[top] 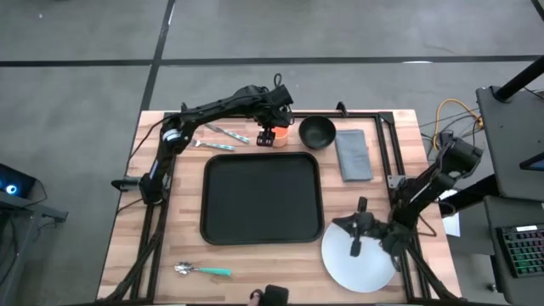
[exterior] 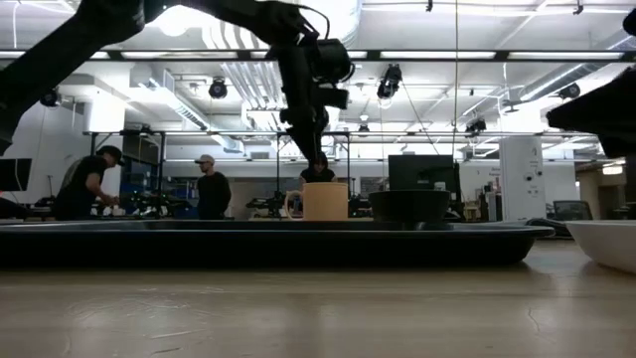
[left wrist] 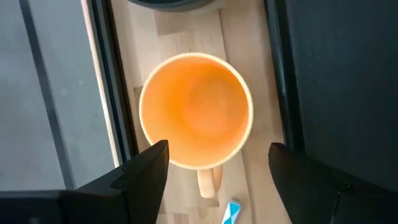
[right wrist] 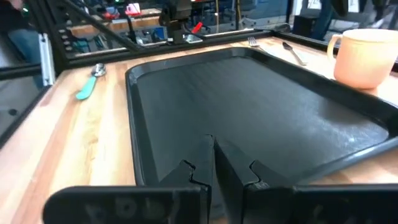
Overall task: Set up tray
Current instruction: Put the yellow mug on the top left of the black serving tray
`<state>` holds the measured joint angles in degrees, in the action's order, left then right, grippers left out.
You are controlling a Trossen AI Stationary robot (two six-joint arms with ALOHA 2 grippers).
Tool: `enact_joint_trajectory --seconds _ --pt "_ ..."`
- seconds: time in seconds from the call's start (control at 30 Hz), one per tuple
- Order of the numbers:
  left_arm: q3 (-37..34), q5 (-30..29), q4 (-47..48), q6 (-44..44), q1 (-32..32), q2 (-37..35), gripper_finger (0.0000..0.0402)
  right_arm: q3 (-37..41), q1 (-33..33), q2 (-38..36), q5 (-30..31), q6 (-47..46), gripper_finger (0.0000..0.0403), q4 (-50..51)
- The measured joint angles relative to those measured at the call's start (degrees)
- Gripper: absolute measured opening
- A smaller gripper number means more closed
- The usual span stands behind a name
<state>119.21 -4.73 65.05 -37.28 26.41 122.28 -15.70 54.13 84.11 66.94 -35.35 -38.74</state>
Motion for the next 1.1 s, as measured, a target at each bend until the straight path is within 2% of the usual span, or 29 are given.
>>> enact_joint_trajectory --seconds 0.2,0.37,0.57,0.77,0.9,1.1 --pt "-3.2 0.3 -2.3 -0.6 0.0 0.2 0.0253 -5.4 -3.2 6.2 -3.9 3.3 0.0008 0.5" --pt "-6.6 2.3 -2.8 0.6 0.0 0.2 0.0253 -7.8 -5.7 9.5 -4.9 4.1 0.0009 0.8" --pt "-10.4 2.4 -6.2 0.8 0.0 0.3 0.0253 -7.9 -8.2 8.9 -10.3 4.5 0.0009 0.8" --pt "-12.2 2.3 -10.2 0.4 0.0 0.3 0.0249 -7.8 -8.5 6.9 -10.4 7.1 0.0008 0.7" --pt "-12.9 2.3 -10.4 0.9 0.0 0.3 0.0199 -7.8 -8.5 6.7 -10.4 7.5 0.0008 0.8" --pt "-12.3 2.3 -10.9 2.4 0.0 0.3 0.0047 -7.8 -8.4 6.7 -10.4 7.9 0.0009 0.5"
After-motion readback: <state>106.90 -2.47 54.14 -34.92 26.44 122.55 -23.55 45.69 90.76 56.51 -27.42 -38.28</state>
